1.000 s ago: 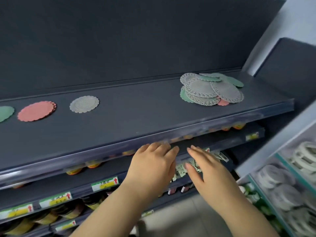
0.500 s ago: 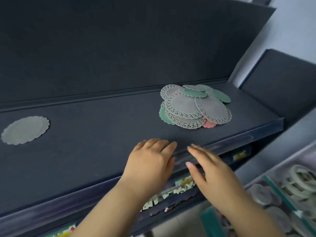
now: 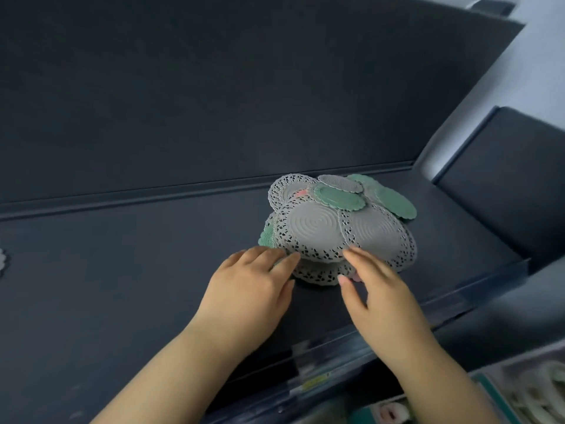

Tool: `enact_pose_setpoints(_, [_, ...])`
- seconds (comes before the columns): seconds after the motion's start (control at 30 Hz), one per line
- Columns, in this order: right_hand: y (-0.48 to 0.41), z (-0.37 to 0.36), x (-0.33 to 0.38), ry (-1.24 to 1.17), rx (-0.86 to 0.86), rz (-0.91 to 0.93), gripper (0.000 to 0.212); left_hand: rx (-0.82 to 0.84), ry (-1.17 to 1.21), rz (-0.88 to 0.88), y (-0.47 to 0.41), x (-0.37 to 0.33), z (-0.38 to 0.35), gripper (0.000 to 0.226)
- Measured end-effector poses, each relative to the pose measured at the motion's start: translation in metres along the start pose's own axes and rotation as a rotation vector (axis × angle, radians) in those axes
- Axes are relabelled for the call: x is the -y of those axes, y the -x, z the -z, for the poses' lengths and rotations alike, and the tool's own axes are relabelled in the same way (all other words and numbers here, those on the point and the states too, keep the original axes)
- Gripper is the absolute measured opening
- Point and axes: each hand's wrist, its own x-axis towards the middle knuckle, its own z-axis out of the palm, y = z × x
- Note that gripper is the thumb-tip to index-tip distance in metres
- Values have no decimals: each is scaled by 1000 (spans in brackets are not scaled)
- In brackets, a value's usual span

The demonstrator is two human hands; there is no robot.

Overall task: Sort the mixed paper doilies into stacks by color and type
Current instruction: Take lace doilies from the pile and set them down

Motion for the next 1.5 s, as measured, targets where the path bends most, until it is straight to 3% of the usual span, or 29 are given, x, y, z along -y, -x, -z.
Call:
enact_pose_setpoints(0.1, [-21,0,-27,40,9,-33,50,-5,-22,30,-14,-9,-8,37])
enact_pose_setpoints(0.2, [-38,0,-54,85,131,-14,64,-5,-31,61,-29,-23,-16,36])
enact_pose_setpoints(0.37, [-56,11,-86,-27,268,56,74,67,-130,103,-56,-48,-32,49])
enact_pose_setpoints(0.47, [-59,18,-102,-109,210,178,46,86,-170,131,-66,-54,-36,52])
enact_pose_setpoints(0.57, [-64,25,-108,-130,139,281,3,20,-150,128,-69,-58,-38,35])
enact_pose_setpoints(0.63, [-64,27,-109,-96,142,304,9,-26,-165,132,-68,-63,-39,22])
enact_pose_setpoints(0.7, [-63,28,-110,-73,116,337,16,-33,-215,181,-67,-68,-37,32])
enact_pose_setpoints(0.83, [-60,32,-116,-262,71,358,34,-87,-278,352,-67,-78,-24,23])
enact_pose_setpoints(0.93, [-61,40,-124,-449,-4,370,18,-147,-283,437,-66,-81,-12,25])
enact_pose_setpoints(1.07, [-69,55,-116,-656,-75,357,19,-238,-273,501,-61,-79,-3,35])
enact_pose_setpoints(1.33, [-83,61,-80,-773,-81,209,33,-444,-251,543,-44,-65,23,29])
enact_pose_setpoints(1.5, [-80,44,-31,-795,-88,214,33,-509,-253,573,-8,-34,49,34])
